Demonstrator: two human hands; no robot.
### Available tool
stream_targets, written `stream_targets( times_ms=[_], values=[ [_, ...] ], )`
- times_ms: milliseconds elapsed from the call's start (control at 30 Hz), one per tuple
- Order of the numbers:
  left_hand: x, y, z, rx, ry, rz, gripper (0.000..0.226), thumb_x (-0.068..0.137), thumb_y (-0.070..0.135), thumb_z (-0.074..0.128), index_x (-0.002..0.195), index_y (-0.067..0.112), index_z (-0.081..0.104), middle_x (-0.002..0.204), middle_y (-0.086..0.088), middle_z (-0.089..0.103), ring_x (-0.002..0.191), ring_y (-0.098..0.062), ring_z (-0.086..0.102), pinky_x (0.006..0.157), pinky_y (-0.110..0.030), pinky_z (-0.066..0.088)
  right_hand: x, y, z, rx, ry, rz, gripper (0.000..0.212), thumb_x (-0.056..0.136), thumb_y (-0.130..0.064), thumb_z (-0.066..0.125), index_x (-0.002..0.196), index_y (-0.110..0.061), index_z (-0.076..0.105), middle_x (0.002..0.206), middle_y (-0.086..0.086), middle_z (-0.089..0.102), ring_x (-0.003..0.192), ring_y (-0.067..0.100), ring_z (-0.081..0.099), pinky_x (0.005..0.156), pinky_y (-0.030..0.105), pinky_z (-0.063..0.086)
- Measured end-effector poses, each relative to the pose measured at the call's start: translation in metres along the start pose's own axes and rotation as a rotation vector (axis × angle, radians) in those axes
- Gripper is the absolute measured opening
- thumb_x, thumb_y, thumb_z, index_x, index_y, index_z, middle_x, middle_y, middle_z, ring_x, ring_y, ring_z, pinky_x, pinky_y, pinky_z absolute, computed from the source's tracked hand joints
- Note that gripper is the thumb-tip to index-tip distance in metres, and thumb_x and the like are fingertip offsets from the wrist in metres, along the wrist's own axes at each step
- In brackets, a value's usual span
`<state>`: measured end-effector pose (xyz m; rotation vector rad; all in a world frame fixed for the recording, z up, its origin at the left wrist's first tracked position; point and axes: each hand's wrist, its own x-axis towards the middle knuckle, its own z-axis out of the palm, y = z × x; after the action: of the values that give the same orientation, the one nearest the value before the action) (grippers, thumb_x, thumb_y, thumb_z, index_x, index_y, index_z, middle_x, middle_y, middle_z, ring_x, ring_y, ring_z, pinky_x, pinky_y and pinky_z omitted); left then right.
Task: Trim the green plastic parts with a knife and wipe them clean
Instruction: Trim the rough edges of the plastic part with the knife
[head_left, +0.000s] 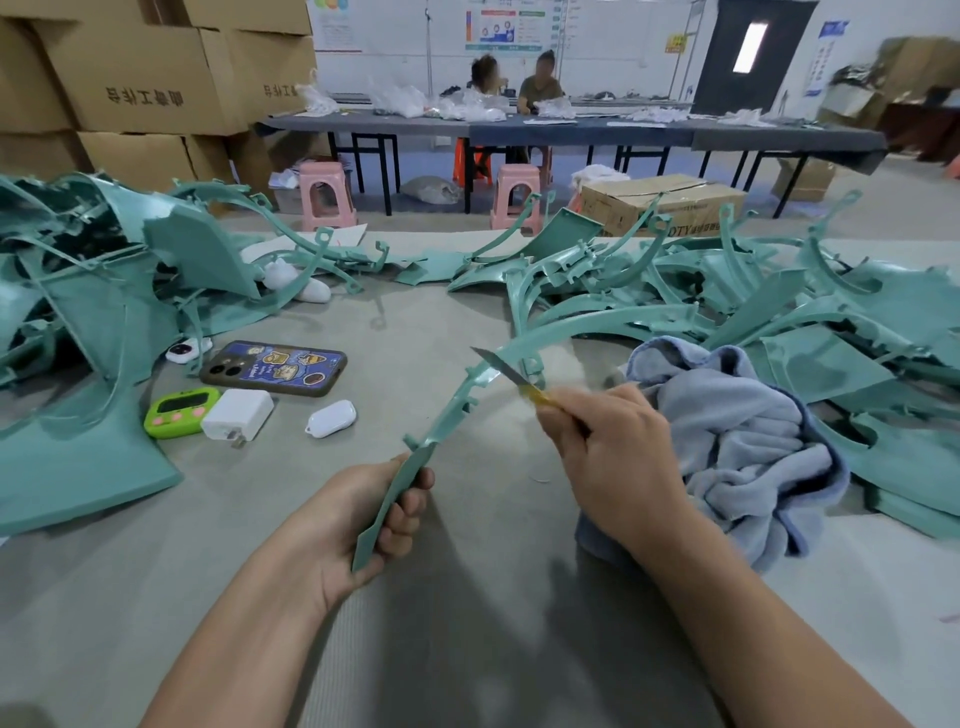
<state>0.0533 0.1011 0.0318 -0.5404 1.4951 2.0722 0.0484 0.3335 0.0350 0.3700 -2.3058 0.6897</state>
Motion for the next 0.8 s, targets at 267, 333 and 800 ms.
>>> stream_targets(
  times_ms=[267, 333, 800],
  values=[
    [0.007, -0.004, 0.004, 0.035, 0.209, 0.146, 0.032, 0.103, 0.033, 0.051, 0.085, 0.009, 0.063, 0.054, -0.004, 0.056, 0.037, -0.012, 0.049, 0.036, -0.02, 0.037, 0.0, 0.015, -0.013, 0.028, 0.138, 0.355, 0.031, 0.099, -0.039, 0.045, 0.072, -0.023, 0.044, 0.056, -0.005, 0.043, 0.064, 0.028, 0.042, 0.052, 0.03, 0.019],
    [0.01, -0.009, 0.002, 0.28, 0.485, 0.402, 0.034, 0.1, 0.035, 0.056, 0.082, 0.009, 0.068, 0.068, -0.007, 0.068, 0.061, -0.025, 0.062, 0.055, -0.028, 0.043, -0.002, 0.003, -0.008, 0.1, 0.054, 0.254, 0.032, 0.099, -0.037, 0.051, 0.073, -0.02, 0.048, 0.055, -0.003, 0.041, 0.061, 0.024, 0.041, 0.052, 0.034, 0.023],
    [0.021, -0.013, -0.003, 0.348, 0.591, 0.632, 0.043, 0.099, 0.042, 0.054, 0.077, 0.007, 0.066, 0.069, 0.001, 0.064, 0.065, -0.02, 0.054, 0.061, -0.032, 0.039, -0.008, 0.002, 0.012, 0.362, -0.401, 0.216, 0.011, 0.096, -0.023, 0.069, 0.094, -0.031, 0.076, 0.076, -0.007, 0.071, 0.071, 0.01, 0.065, 0.068, 0.026, 0.05]
  ],
)
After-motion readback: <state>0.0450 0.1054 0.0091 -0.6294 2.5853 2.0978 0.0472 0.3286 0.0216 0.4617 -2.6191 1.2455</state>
